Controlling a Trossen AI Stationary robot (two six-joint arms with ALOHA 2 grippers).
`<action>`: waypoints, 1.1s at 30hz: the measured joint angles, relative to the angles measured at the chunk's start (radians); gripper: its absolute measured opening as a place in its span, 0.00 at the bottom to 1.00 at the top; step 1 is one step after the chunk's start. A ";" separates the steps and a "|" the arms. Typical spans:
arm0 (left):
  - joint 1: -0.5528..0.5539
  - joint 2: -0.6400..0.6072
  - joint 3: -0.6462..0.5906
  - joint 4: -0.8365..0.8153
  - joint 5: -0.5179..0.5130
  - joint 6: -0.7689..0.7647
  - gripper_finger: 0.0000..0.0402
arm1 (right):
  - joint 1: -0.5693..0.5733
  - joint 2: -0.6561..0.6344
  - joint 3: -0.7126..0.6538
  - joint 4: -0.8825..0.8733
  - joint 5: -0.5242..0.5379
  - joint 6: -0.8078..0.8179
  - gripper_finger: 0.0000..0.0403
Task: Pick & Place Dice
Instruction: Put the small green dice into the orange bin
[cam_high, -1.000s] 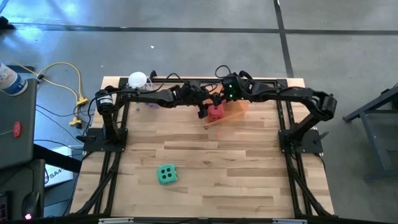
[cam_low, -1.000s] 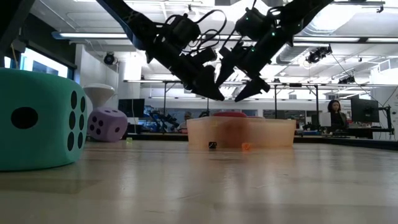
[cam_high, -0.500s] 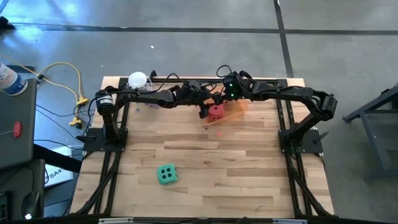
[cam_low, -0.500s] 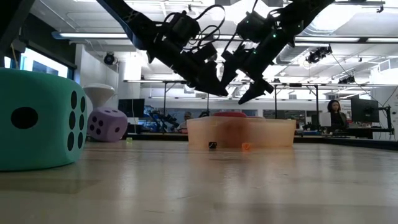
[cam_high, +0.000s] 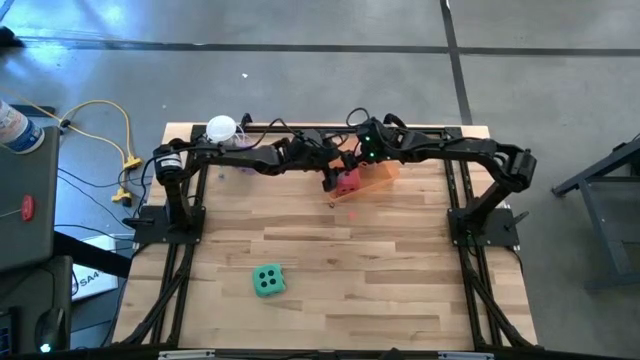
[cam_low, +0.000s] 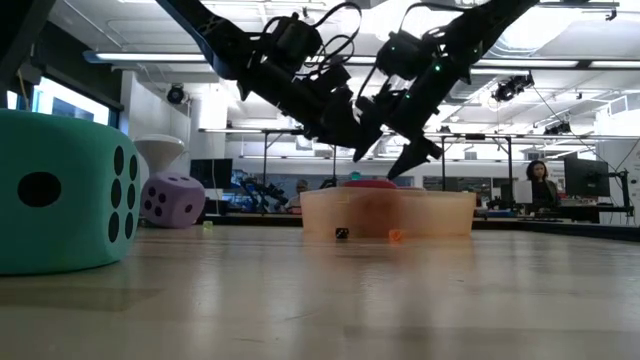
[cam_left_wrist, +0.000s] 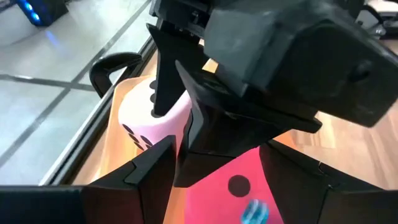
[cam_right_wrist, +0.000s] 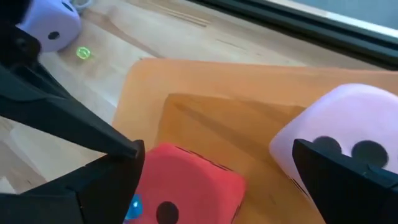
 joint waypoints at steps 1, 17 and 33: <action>0.002 0.000 0.000 -0.001 0.000 -0.007 0.56 | 0.000 -0.005 0.000 0.001 0.000 0.000 0.99; 0.005 -0.265 0.000 -0.444 0.026 -0.074 0.56 | 0.110 -0.306 0.000 -0.057 0.168 -0.143 0.99; 0.003 -0.419 0.000 -1.144 0.013 -0.183 0.56 | 0.352 -0.450 0.000 -0.086 0.211 -0.215 0.99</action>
